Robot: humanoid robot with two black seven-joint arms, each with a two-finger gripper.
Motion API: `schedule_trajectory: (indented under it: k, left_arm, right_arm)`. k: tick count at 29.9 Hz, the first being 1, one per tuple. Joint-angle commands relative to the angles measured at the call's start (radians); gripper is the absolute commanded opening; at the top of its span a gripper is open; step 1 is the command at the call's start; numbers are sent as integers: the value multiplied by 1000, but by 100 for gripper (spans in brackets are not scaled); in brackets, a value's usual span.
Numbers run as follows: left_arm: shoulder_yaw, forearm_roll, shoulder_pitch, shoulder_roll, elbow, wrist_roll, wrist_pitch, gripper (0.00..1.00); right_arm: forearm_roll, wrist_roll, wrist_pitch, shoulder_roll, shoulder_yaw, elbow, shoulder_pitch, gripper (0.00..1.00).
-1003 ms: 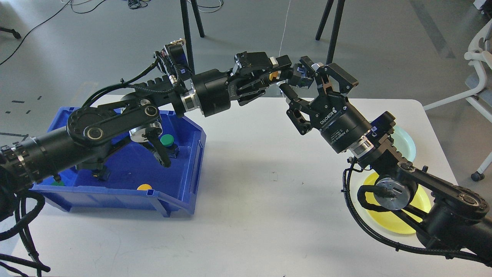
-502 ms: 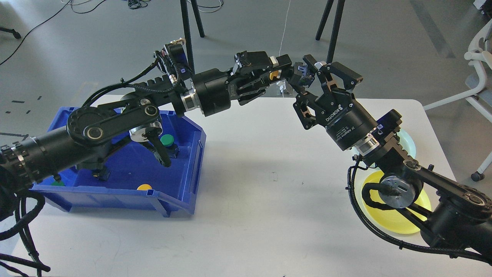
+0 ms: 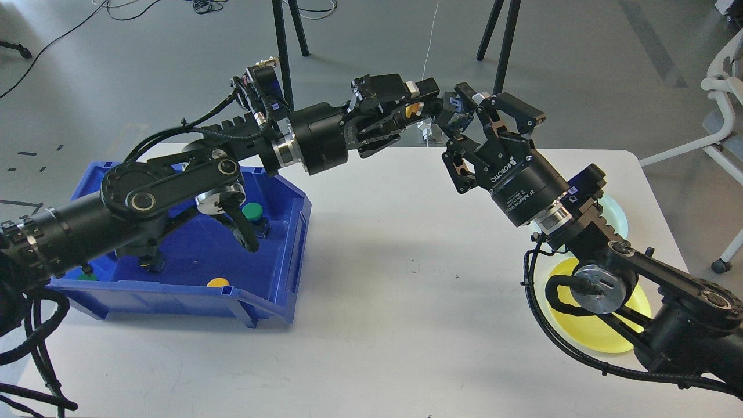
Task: Pass button and place on color plate
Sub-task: 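Lower the yellow button onto the yellow plate and release it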
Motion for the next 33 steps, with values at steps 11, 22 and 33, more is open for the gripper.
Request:
schedule_trajectory:
  k: [11, 22, 33]
  left_arm:
    - [-11, -19, 4, 2, -2, -2, -3, 95]
    - [-11, -17, 8, 0, -1, -2, -1, 95]
    - [-11, -17, 10, 0, -2, -2, 0, 95]
  right_arm:
    - [0, 0, -107, -141, 126, 1, -233, 1]
    - [0, 0, -541, -273, 298, 106, -714, 1]
    - [4, 0, -636, -183, 281, 21, -754, 37]
